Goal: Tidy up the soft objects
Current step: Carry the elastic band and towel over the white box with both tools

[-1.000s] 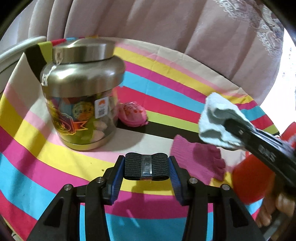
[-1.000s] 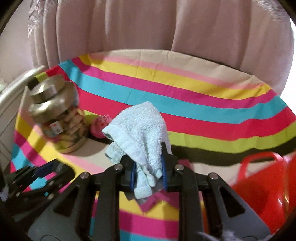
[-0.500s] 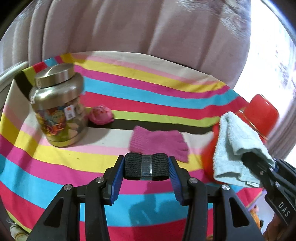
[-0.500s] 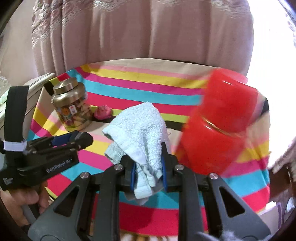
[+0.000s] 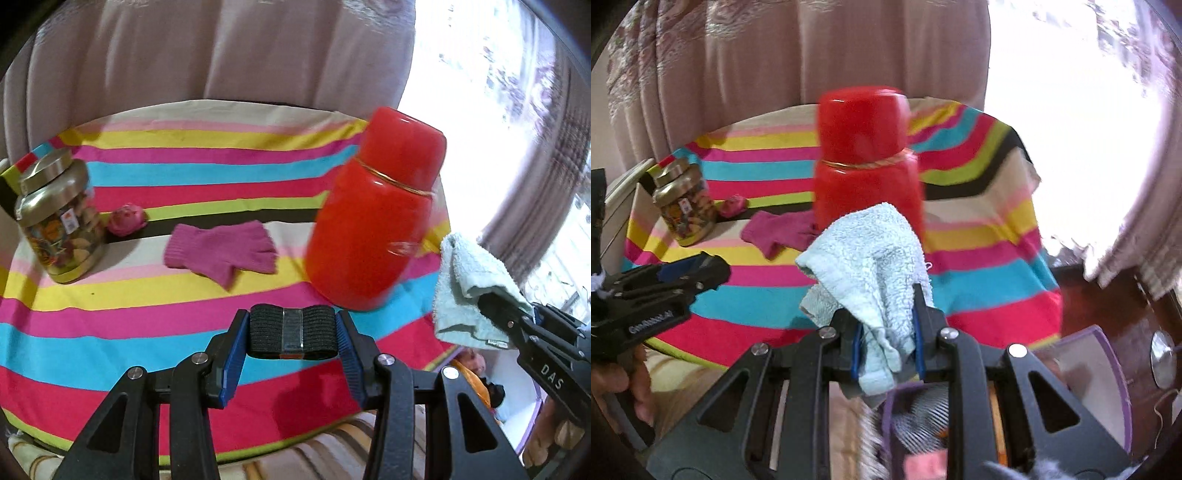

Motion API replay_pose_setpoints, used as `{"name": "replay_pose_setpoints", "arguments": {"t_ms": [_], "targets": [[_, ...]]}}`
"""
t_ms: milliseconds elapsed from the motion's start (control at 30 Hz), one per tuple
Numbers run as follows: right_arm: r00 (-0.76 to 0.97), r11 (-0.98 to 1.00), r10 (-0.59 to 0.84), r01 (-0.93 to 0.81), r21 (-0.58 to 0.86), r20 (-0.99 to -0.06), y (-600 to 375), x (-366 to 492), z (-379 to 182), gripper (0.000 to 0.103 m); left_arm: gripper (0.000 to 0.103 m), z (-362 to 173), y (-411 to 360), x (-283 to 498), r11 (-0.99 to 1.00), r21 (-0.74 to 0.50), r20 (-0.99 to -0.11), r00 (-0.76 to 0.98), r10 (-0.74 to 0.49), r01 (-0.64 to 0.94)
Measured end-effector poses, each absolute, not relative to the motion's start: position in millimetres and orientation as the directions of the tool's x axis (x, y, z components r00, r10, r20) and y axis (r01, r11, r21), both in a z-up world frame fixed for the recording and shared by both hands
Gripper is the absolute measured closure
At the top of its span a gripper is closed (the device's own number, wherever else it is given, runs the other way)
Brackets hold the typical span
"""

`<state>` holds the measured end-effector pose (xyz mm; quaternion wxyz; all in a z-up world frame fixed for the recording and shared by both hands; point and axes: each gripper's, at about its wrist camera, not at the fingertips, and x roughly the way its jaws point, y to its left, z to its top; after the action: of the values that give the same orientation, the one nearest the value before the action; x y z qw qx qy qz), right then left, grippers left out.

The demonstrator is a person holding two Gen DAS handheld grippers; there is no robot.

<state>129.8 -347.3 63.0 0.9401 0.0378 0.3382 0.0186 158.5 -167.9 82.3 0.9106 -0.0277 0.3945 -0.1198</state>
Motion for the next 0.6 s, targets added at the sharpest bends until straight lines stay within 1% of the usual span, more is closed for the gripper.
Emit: {"name": "replay_pose_setpoints", "arguments": {"t_ms": [600], "targets": [[0.712,0.972,-0.117,0.225,0.068,-0.693,-444.0,70.6,48.1,0.078,0.056,88.5,-262.2,115.4,0.908,-0.122,-0.733,0.580,-0.355,0.401]]}}
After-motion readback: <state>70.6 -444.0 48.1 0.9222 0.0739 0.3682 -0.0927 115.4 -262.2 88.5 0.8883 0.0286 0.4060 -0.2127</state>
